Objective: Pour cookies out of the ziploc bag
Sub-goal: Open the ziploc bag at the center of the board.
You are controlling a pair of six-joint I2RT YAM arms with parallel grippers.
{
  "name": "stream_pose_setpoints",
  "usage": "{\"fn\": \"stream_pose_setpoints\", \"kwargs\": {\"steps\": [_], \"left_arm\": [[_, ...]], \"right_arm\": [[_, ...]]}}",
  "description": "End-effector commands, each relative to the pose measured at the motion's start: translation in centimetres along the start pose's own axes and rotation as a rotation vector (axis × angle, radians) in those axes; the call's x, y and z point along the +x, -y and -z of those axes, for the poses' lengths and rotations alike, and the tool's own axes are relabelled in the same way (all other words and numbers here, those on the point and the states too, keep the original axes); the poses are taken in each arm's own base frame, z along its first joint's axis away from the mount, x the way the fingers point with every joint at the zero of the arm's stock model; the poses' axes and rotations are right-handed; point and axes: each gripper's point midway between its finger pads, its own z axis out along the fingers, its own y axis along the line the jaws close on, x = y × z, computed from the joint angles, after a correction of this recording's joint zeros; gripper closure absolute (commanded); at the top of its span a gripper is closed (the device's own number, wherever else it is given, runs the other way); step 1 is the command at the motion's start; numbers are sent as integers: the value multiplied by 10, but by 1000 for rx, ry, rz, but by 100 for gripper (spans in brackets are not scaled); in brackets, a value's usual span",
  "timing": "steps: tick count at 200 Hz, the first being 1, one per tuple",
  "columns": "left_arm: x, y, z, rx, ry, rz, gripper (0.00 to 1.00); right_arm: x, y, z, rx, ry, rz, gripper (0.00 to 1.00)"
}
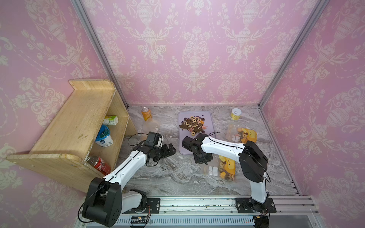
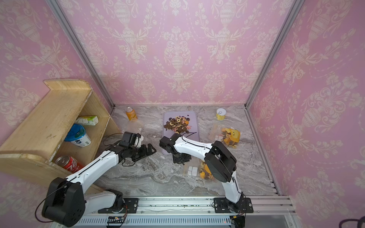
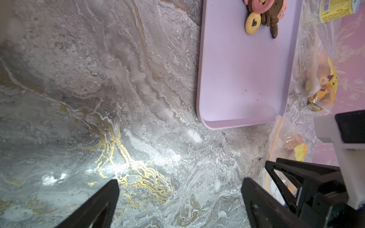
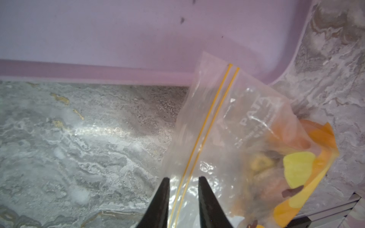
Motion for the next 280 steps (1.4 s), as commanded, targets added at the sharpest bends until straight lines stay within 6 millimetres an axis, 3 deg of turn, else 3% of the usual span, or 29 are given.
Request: {"fn": "stream_pose_setpoints", "kwargs": {"steps": [1,25,59,105,159,226,280], "left_arm": [[0,-4,-1,-12,-8,-5,1],[0,-3,-2,-6,-11,2,1],[-1,-3,-3,-3,-12,4,1],[-1,-2,-4,-1,-15,4,1],[0,-3,-5,-3,-23,5,1],[0,-3,-6,-2,-22,11,1],[-5,7,-12,47,-20,32,1]], "right_arm": [[4,6,-2,11,-12,6,75],[4,2,-2,-13,-13,3,73],[-1,-10,7,-66,1,-7,55],[-1,-4,-2,31,-18,21,55],[1,4,-4,155,-18,71,60],[0,10,9,117,32,53,82],[3,13,7,75,33,41,97]]}}
